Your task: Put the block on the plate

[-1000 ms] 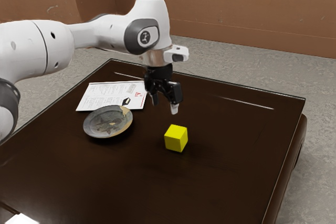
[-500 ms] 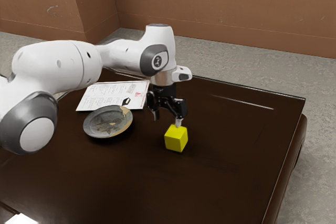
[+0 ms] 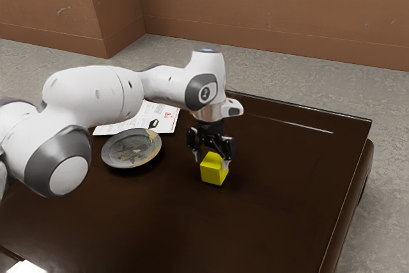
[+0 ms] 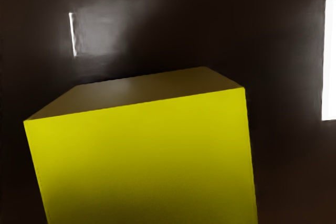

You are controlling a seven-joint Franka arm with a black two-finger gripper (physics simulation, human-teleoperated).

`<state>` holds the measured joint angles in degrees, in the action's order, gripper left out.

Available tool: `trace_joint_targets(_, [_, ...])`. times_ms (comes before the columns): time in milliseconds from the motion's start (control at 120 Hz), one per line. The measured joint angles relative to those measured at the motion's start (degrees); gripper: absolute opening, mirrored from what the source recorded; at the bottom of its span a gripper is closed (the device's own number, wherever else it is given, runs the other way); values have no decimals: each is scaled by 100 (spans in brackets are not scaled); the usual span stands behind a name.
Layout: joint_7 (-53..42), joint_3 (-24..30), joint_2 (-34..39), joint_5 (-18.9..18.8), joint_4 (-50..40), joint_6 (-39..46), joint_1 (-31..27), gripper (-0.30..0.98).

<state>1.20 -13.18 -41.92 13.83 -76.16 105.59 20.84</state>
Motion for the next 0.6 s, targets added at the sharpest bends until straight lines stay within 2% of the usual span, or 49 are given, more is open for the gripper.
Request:
trace_joint_targets(300, [202,14,-294,12,93,70,5,69])
trace_joint_targets(600, [473,18,-295,-13,92,117,52,47])
